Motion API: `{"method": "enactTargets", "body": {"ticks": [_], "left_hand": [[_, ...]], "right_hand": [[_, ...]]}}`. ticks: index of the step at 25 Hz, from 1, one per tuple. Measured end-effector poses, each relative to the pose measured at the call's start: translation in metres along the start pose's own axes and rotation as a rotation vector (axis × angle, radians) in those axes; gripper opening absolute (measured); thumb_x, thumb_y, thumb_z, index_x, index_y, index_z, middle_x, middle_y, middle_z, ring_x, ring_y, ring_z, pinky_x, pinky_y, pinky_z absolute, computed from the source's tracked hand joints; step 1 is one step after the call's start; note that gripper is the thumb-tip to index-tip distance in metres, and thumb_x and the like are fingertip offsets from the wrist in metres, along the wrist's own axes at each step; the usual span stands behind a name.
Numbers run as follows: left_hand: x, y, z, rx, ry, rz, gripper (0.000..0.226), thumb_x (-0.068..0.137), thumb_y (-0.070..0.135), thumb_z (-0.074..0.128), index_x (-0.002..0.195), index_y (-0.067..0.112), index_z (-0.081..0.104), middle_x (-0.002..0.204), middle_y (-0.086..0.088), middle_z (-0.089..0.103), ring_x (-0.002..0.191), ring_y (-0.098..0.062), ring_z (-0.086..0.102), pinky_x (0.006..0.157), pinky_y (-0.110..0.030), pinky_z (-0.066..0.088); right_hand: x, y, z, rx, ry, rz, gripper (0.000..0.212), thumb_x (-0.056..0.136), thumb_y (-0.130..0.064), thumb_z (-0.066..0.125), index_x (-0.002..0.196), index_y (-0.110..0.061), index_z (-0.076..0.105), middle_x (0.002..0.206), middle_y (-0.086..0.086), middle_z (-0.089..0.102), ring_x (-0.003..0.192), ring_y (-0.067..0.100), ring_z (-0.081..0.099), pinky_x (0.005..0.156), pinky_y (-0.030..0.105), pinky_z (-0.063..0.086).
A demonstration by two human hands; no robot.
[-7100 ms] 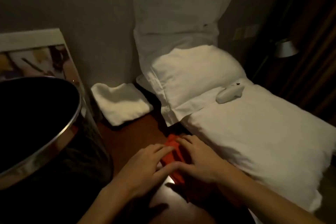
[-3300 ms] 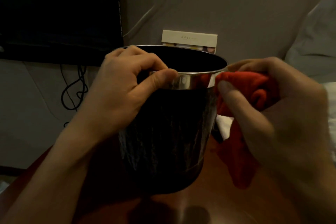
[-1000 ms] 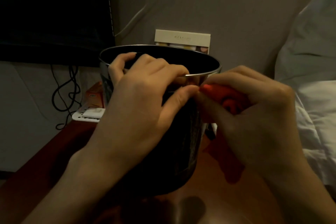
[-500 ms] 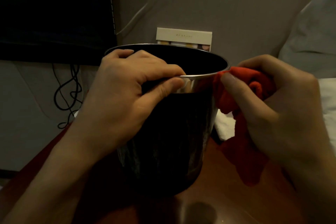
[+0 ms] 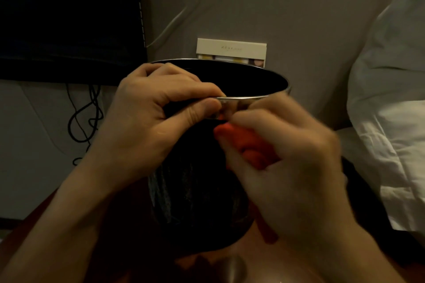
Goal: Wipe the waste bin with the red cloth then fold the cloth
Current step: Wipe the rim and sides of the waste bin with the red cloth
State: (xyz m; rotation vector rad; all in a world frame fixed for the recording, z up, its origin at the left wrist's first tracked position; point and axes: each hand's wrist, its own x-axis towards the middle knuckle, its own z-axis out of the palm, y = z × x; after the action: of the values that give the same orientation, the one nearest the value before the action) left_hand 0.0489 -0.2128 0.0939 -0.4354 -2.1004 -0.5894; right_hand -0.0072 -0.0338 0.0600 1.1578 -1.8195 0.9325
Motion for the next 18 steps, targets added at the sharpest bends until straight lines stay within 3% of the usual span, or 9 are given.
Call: {"method": "enactTargets", "body": {"ticks": [6, 9, 13, 18], "left_hand": [[0.001, -0.003, 0.002, -0.009, 0.023, -0.005, 0.014, 0.087, 0.035, 0.058, 0.101, 0.037, 0.062, 0.097, 0.024, 0.064, 0.097, 0.004, 0.056, 0.097, -0.046, 0.039], [0.001, -0.005, 0.003, -0.007, 0.019, -0.005, 0.014, 0.088, 0.031, 0.062, 0.101, 0.037, 0.062, 0.095, 0.022, 0.065, 0.097, -0.001, 0.058, 0.098, -0.044, 0.037], [0.000, -0.007, 0.001, -0.016, 0.015, -0.009, 0.015, 0.088, 0.034, 0.060, 0.102, 0.038, 0.061, 0.096, 0.022, 0.065, 0.099, 0.001, 0.057, 0.100, -0.039, 0.036], [0.001, -0.008, 0.003, -0.011, 0.020, -0.001, 0.015, 0.088, 0.033, 0.059, 0.102, 0.036, 0.061, 0.097, 0.022, 0.065, 0.097, 0.000, 0.057, 0.098, -0.040, 0.037]], "right_hand": [[0.004, 0.009, -0.011, -0.028, 0.087, -0.003, 0.013, 0.088, -0.021, 0.079, 0.095, -0.011, 0.074, 0.095, -0.001, 0.062, 0.081, 0.010, 0.058, 0.072, 0.011, 0.045], [-0.010, 0.002, 0.009, -0.034, 0.000, -0.023, 0.011, 0.089, -0.023, 0.075, 0.091, -0.012, 0.074, 0.096, -0.002, 0.062, 0.078, 0.011, 0.058, 0.069, 0.015, 0.046], [0.000, 0.008, -0.012, -0.084, 0.108, 0.012, 0.016, 0.089, -0.026, 0.077, 0.095, -0.011, 0.075, 0.096, -0.005, 0.056, 0.083, 0.005, 0.053, 0.074, 0.004, 0.040], [-0.012, 0.004, 0.007, -0.054, -0.039, -0.021, 0.014, 0.088, -0.028, 0.074, 0.092, -0.014, 0.074, 0.097, -0.004, 0.061, 0.078, 0.011, 0.057, 0.066, 0.020, 0.046]]}}
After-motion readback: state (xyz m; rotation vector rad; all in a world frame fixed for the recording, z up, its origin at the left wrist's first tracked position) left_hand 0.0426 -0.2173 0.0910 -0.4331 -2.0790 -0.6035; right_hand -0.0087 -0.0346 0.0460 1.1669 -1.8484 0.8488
